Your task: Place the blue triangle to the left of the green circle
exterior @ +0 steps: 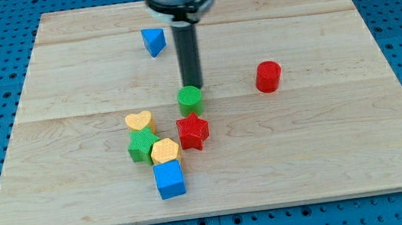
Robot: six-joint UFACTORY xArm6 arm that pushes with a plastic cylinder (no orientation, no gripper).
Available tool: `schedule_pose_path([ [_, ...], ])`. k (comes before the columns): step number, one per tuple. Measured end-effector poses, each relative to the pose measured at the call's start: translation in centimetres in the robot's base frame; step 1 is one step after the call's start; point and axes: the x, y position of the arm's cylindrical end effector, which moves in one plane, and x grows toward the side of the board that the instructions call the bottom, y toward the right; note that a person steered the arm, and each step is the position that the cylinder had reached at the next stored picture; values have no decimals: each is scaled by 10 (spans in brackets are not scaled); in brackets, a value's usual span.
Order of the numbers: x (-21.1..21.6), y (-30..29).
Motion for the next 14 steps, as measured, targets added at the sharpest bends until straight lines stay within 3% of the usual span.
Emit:
schedule_pose_path([
  [1,-4,-35],
  [2,-51,-32],
  [3,-125,-22],
  [4,-170,-67],
  [6,-75,-77],
  [8,-90,-56],
  [9,-19,-58],
  [10,-4,-49],
  [11,-39,-44],
  [12,-28,5],
  [13,0,0],
  [14,-7,-36],
])
